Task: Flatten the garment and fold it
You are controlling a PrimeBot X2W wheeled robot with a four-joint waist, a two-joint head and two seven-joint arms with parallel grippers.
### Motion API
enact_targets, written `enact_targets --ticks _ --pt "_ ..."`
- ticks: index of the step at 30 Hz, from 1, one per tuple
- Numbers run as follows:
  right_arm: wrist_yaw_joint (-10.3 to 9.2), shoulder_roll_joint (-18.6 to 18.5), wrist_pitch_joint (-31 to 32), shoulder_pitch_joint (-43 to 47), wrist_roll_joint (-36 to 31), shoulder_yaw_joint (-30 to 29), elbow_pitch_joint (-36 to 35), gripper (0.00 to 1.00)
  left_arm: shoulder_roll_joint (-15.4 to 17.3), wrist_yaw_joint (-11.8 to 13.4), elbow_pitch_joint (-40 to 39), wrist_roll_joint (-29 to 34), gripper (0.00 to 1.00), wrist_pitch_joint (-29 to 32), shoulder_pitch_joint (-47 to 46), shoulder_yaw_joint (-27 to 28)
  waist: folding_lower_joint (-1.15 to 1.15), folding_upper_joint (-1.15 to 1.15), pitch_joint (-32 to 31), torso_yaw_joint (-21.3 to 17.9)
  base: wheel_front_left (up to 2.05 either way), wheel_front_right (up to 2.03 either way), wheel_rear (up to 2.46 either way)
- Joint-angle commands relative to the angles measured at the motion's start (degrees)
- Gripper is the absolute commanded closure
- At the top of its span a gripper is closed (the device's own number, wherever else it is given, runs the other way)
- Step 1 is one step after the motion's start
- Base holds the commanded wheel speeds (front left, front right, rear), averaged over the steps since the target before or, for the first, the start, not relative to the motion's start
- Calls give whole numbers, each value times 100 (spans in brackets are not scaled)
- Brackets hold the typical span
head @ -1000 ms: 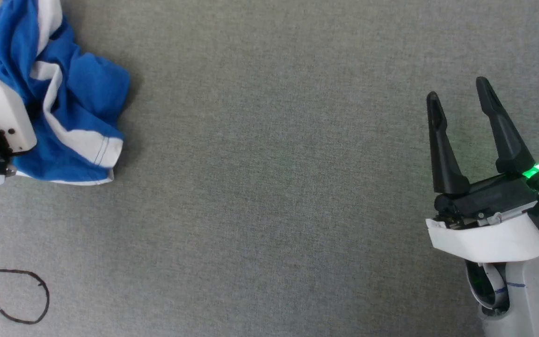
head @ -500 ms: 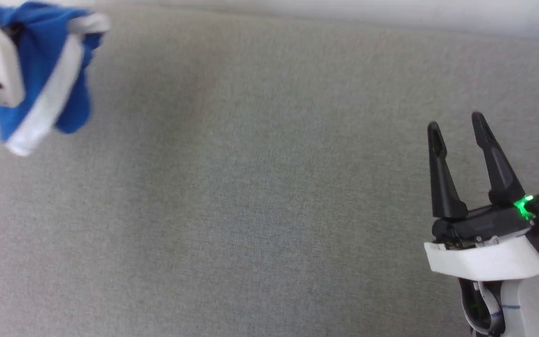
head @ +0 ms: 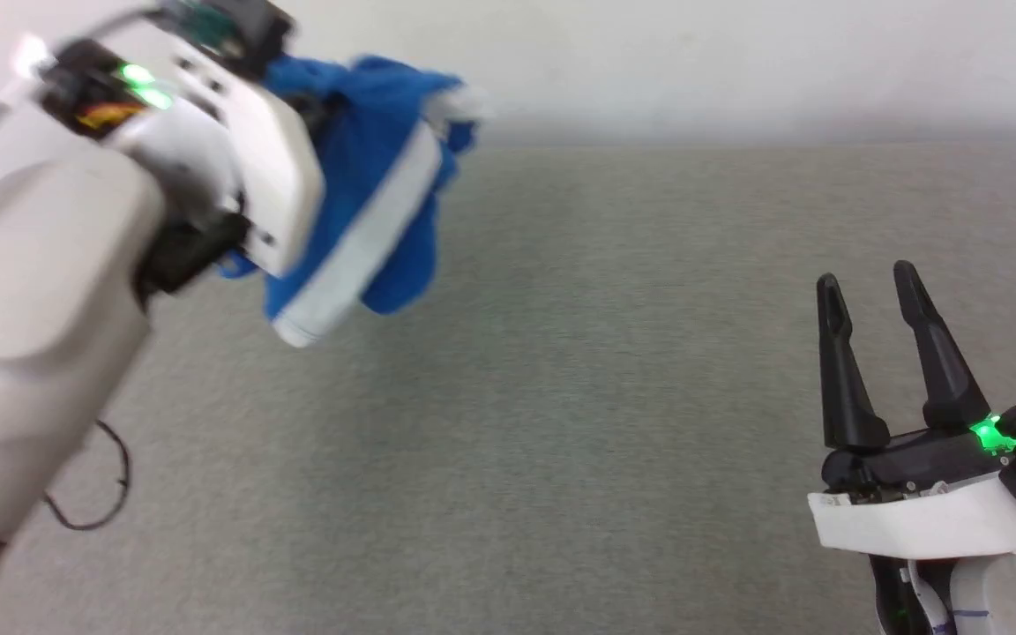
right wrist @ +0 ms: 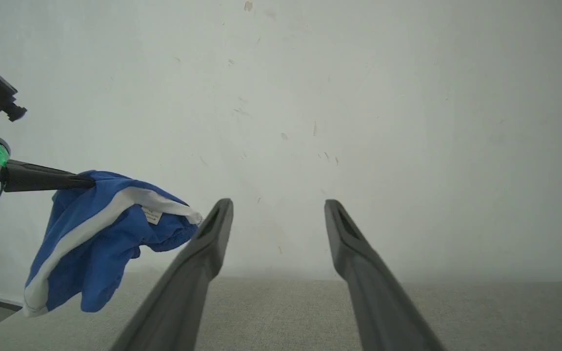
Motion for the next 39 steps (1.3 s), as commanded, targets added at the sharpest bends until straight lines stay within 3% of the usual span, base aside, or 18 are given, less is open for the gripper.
enact_targets --ticks 1,6,12,17,22,23,24,28,33,39 --pt "-11 12 -27 72 35 -6 1 0 -131 -37 -71 -50 100 -92 150 -162 1 0 -249 -646 0 0 0" --pt "-11 12 -27 147 88 -39 7 0 -594 -37 -199 -351 100 -392 563 -792 1 0 -228 -1006 0 0 0" --pt "-11 12 -27 156 92 -6 4 0 -1065 -37 219 -534 100 -769 1072 -1670 1 0 -145 -1321 0 0 0" --pt "-11 12 -27 192 51 -21 15 0 -1463 -37 588 -782 100 -903 1559 -2239 1 0 -124 -1378 0 0 0" --pt "-11 12 -27 219 12 -37 46 0 -1654 -37 909 -663 100 -1111 1835 -2361 1 0 -185 -1297 0 0 0" --pt "-11 12 -27 226 -2 -30 54 0 -1668 -37 1014 -569 66 -1260 1818 -2366 1 0 -222 -1263 0 0 0" --pt "-11 12 -27 239 -16 -25 62 0 -1685 -37 1128 -456 0 -1474 1778 -2364 1 0 -267 -1230 0 0 0" --pt "-11 12 -27 336 -45 -27 89 0 -1795 19 1414 -267 0 -2474 1683 -2160 1 0 -509 -1099 0 0 0" --pt "-11 13 -27 519 -52 -114 94 0 -1768 632 1297 154 0 -3598 1622 -1856 1 0 -785 -859 0 0 0" --pt "-11 13 -27 642 -107 -255 81 0 -1475 2046 121 1001 0 -3802 1947 -759 1 0 -885 -537 0 0 0"
